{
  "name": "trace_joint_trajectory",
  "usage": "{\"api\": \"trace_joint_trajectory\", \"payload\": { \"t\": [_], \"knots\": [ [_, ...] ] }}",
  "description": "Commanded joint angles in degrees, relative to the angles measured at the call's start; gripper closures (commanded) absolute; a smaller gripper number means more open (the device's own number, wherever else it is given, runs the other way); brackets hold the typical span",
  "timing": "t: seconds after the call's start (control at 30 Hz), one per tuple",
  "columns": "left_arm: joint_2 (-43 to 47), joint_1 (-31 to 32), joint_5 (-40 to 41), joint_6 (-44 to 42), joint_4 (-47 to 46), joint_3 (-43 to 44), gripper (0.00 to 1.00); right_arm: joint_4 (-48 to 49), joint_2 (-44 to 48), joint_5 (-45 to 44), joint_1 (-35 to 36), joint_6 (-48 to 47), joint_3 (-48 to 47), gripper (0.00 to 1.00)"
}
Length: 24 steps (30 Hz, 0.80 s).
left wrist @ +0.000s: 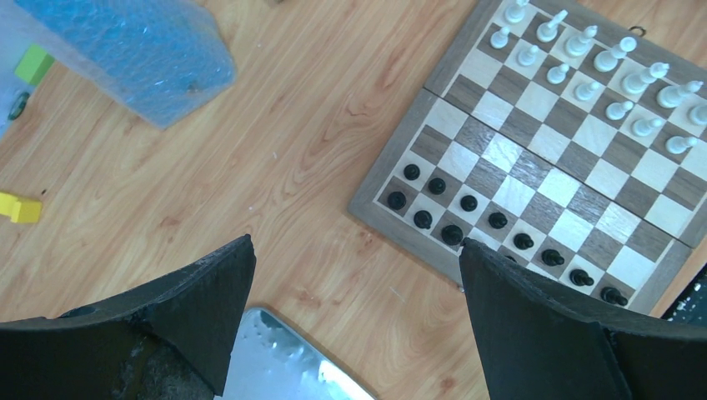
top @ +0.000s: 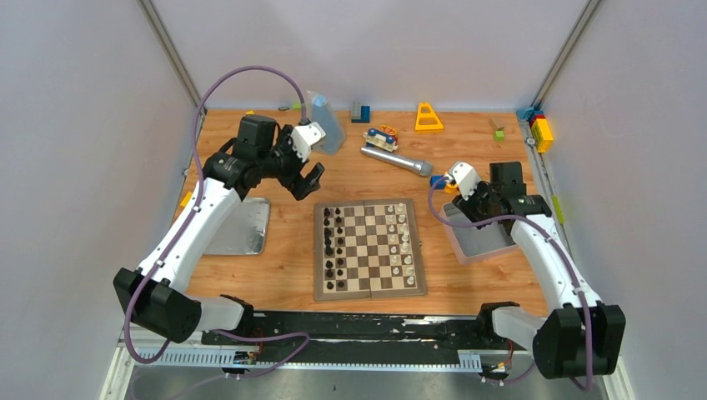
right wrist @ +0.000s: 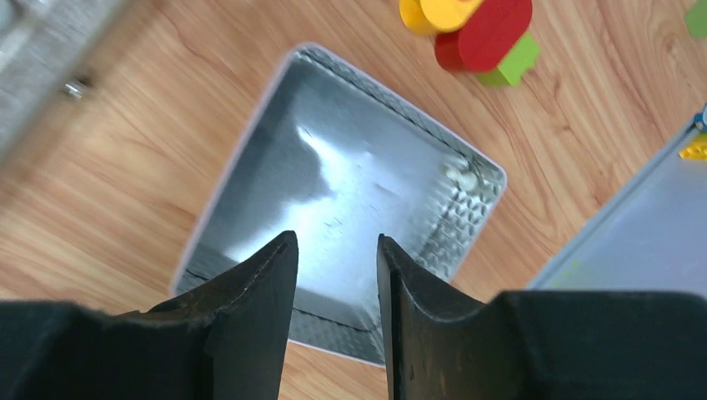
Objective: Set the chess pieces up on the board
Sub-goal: Pick up the chess piece from the storage box.
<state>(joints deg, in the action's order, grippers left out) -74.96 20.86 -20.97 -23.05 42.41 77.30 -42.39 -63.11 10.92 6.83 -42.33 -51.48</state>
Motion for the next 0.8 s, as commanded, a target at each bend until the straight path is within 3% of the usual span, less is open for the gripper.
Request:
{"api": "trace_joint_trajectory", "payload": {
  "t": [0.0,0.4,0.77],
  "knots": [
    [0.69,-0.34,-4.94,-2.24,0.57,1.26,0.0,-0.68,-4.28,-3.3,-3.85,-15.32,-2.49,0.6],
    [-1.27,-0.38,-5.44,-3.41,0.56,1.3,0.0,6.19,-21.47,-11.77,-5.33,-31.47,-6.35,0.62],
    [-4.24,-0.38,-5.31,-3.67,0.34,1.41,0.0,14.96,-28.91,-16.8,-5.25,-39.21,-5.11,0.6]
  ]
}}
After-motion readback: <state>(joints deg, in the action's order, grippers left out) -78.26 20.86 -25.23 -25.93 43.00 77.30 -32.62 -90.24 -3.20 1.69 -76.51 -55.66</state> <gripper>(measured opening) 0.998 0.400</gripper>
